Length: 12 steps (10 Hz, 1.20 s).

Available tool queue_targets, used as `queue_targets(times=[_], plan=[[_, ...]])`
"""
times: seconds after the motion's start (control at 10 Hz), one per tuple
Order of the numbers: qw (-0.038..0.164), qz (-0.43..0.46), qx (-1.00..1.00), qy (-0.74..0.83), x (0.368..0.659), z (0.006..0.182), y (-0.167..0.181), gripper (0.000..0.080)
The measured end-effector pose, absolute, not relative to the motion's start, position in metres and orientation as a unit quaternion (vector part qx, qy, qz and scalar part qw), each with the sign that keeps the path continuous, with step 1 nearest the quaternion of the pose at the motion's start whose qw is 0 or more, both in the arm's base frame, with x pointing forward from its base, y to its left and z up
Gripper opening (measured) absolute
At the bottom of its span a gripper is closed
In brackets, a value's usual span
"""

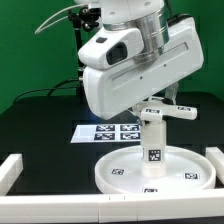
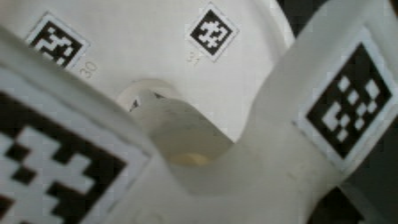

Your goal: Assemble round table

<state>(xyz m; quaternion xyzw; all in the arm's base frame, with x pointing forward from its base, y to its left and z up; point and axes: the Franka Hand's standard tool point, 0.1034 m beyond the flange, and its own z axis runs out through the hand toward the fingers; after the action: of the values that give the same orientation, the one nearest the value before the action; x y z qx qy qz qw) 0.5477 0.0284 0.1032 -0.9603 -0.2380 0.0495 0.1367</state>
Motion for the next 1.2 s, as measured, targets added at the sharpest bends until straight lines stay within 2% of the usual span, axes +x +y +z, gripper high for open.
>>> queue_targets(times=[0.1,0.2,0.3,0.8,1.2], plan=[[0.137,0.049,-0.960,-0.238,0.548,0.103,0.029,0.0582],[0.136,0.048,-0.960,-0.238,0.549,0.104,0.029,0.0582],[0.136,0.048,-0.960,-0.239,0.549,0.104,0.029,0.0630],[0.135,0.050,-0.960,-0.240,0.550,0.106,0.027,0.0649],[0.122,0.038,-0.962,-0.241,0.560,0.133,0.014,0.0649]])
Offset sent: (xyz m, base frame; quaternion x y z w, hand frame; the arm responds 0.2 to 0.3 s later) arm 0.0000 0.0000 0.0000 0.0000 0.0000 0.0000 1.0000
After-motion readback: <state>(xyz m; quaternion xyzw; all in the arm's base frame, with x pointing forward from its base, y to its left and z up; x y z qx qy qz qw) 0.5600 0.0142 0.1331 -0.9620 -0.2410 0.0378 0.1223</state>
